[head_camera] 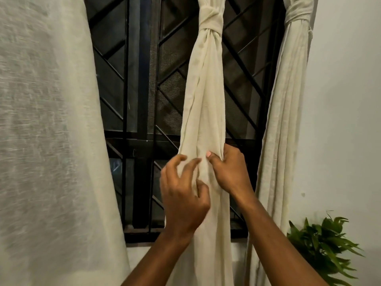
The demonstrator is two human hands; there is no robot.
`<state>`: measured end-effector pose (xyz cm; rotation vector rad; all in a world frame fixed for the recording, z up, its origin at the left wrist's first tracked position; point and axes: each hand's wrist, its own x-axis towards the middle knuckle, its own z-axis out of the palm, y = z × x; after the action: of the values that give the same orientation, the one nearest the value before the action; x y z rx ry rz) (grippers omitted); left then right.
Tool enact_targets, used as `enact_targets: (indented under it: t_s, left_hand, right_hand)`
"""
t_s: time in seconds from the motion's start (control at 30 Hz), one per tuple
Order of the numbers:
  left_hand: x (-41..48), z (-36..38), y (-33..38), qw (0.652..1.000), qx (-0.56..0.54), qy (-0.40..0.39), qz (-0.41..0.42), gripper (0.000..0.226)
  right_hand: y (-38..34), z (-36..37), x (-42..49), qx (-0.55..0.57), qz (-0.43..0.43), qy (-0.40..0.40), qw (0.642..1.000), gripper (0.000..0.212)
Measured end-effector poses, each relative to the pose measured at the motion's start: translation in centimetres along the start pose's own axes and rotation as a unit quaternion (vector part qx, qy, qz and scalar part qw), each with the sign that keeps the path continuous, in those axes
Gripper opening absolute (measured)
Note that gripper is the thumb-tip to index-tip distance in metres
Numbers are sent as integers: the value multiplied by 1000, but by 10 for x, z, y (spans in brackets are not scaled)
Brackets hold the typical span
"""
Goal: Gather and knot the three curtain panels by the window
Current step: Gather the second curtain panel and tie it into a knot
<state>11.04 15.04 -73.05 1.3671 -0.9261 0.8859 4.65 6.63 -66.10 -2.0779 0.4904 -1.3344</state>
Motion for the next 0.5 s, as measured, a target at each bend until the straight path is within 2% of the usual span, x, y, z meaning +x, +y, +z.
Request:
enact_targets:
  t_s: [0.07, 0.13, 0.2, 0.27, 0.33, 0.43, 0.5]
  left_hand:
    - [4, 2, -8, 998, 26, 13, -63, 64]
    - [9, 3, -16, 990, 20, -37, -131, 66]
    - [11, 4, -21, 979, -2, -108, -173, 48]
    - [9, 2, -26, 973, 2, -147, -179, 28]
    - [8, -1, -34, 976, 9, -129, -175, 16]
    - [17, -11, -51, 979, 25, -17, -203, 9]
    - [23, -19, -61, 975, 13, 29, -220, 11]
  right_hand:
    - [1, 2, 1, 3, 10, -2, 1000, 34]
    - [3, 2, 2, 9, 18, -5, 1000, 35]
    - [6, 0, 4, 26, 22, -21, 999, 36]
    - [11, -3, 5, 44, 28, -50, 997, 35]
    - [18, -5, 6, 39, 29, -48, 998, 34]
    - [26, -10, 8, -28, 9, 63, 998, 26]
    - [30, -12, 6, -56, -4, 125, 991, 19]
